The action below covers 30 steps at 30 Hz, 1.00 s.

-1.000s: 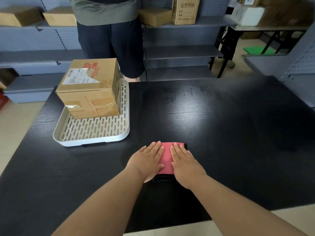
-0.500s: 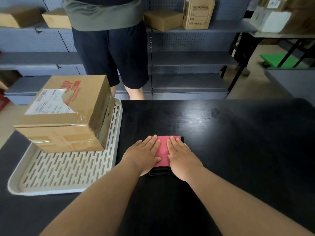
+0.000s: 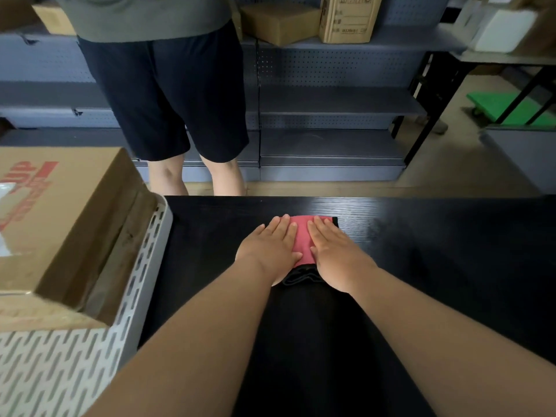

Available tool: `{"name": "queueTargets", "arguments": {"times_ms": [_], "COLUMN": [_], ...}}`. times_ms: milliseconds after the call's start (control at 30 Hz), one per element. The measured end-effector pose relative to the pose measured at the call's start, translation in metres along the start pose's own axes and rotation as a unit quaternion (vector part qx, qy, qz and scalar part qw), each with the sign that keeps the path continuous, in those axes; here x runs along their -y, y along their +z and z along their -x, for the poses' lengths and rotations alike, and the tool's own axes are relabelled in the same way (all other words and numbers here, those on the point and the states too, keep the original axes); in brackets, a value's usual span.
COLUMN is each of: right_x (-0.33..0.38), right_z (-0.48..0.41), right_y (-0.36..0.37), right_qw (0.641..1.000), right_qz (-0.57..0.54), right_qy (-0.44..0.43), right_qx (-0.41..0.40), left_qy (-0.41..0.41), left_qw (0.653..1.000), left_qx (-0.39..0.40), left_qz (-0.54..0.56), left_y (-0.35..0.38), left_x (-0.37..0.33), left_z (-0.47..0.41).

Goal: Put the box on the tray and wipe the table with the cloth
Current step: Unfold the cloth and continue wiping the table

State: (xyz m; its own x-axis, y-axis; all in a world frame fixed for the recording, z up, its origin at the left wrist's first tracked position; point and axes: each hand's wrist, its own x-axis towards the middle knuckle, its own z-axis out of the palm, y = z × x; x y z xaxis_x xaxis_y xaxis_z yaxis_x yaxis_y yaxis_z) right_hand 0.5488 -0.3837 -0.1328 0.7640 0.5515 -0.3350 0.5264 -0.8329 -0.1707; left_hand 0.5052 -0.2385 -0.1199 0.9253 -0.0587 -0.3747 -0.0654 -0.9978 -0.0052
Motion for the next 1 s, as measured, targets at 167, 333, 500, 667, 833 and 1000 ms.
{"name": "queueTargets", "arguments": {"times_ms": [167, 333, 500, 667, 833, 1000], "right_x": [-0.052, -0.097, -0.135, -0.149, -0.148, -0.125], "right_z": [0.001, 0.014, 0.036, 0.059, 0.088, 0.127], "right_y": [-0.007, -0.014, -0.015, -0.011, 0.003, 0.020], "right_qw": [1.000, 0.999, 0.997, 0.995, 0.993, 0.992], "right_qz": [0.012, 0.000, 0.000, -0.009, -0.013, -0.023], "right_qy": [0.012, 0.042, 0.070, 0.094, 0.112, 0.125], "right_qx": [-0.014, -0.013, -0.015, -0.016, -0.018, -0.025], "left_qy": [0.014, 0.038, 0.065, 0.084, 0.104, 0.121], "left_qw": [1.000, 0.999, 0.998, 0.996, 0.994, 0.992], "left_qx": [0.000, 0.002, 0.002, 0.009, 0.015, 0.019], "left_qz": [0.014, 0.024, 0.025, 0.024, 0.025, 0.011], "left_y": [-0.012, -0.023, -0.028, -0.024, -0.014, -0.001], "left_x": [-0.039, -0.081, -0.123, -0.147, -0.162, -0.168], "left_z": [-0.034, -0.059, -0.073, -0.070, -0.047, -0.007]}}
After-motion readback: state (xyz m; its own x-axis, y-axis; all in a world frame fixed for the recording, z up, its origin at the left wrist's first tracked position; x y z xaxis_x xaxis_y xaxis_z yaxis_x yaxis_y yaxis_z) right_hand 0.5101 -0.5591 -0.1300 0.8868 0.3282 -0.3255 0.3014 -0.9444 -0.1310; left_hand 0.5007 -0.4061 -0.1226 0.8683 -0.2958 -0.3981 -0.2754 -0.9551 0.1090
